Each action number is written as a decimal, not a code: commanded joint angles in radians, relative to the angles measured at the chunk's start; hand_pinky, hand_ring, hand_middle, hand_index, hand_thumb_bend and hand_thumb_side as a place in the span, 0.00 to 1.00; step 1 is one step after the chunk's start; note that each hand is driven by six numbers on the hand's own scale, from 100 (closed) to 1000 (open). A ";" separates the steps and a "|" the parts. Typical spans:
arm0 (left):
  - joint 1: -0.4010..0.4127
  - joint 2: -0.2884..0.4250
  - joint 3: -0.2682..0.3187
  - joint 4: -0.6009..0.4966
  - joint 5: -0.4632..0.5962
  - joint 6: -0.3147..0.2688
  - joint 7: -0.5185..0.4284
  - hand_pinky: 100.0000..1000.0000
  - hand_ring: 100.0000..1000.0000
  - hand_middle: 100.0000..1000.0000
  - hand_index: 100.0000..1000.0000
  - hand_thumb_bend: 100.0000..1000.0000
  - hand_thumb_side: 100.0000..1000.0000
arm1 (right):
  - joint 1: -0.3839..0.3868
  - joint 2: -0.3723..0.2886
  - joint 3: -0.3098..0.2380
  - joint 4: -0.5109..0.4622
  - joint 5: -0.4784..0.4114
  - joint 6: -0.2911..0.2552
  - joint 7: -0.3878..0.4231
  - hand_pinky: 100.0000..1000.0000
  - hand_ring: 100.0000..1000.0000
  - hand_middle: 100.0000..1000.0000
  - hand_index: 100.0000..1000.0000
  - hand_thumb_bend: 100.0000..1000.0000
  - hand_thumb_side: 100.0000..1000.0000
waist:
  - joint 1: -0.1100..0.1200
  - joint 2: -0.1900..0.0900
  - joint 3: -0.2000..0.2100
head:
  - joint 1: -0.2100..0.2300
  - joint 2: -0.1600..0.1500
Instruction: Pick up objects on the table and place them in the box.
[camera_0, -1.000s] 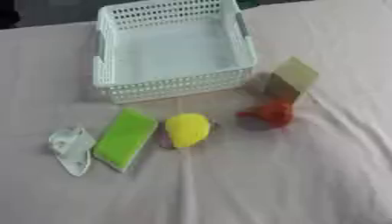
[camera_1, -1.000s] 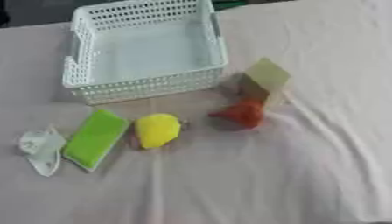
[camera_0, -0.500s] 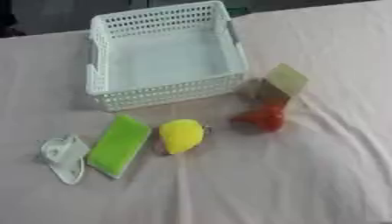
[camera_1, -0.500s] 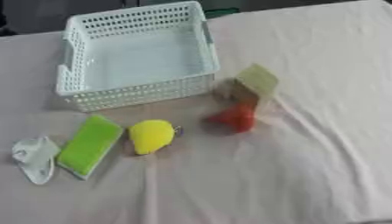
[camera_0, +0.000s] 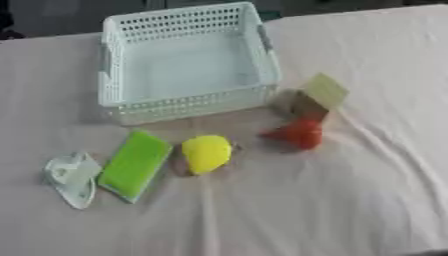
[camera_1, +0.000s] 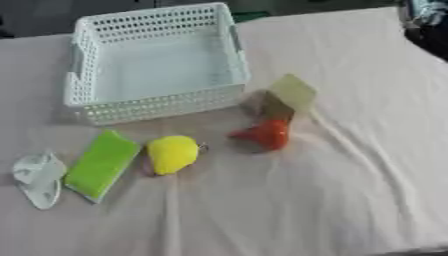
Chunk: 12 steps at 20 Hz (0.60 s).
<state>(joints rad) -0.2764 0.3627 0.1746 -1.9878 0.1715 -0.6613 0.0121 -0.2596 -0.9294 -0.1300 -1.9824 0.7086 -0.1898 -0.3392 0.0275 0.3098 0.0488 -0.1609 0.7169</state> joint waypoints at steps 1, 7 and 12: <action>-0.009 0.036 -0.002 -0.012 0.008 0.005 -0.006 0.96 1.00 0.97 1.00 0.08 0.98 | -0.009 -0.112 0.044 -0.018 0.017 -0.003 0.099 0.89 0.93 0.90 0.98 0.23 1.00 | -0.006 -0.025 0.002 | -0.003 0.018; -0.009 0.038 -0.006 -0.012 0.012 0.010 -0.014 0.96 0.99 0.96 1.00 0.08 0.98 | -0.028 -0.208 0.131 -0.018 -0.004 0.008 0.237 0.88 0.92 0.89 1.00 0.27 1.00 | -0.013 -0.029 0.013 | -0.014 0.021; -0.013 0.039 -0.011 -0.012 0.016 0.016 -0.022 0.96 0.99 0.96 1.00 0.08 0.98 | -0.050 -0.243 0.184 -0.011 -0.026 0.038 0.344 0.88 0.93 0.89 1.00 0.29 1.00 | -0.020 -0.030 0.022 | -0.027 0.024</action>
<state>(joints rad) -0.2771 0.3706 0.1631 -1.9878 0.1810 -0.6460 -0.0048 -0.2977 -1.1237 0.0525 -1.9823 0.6935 -0.1575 -0.0205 0.0088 0.3024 0.0707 -0.1824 0.7375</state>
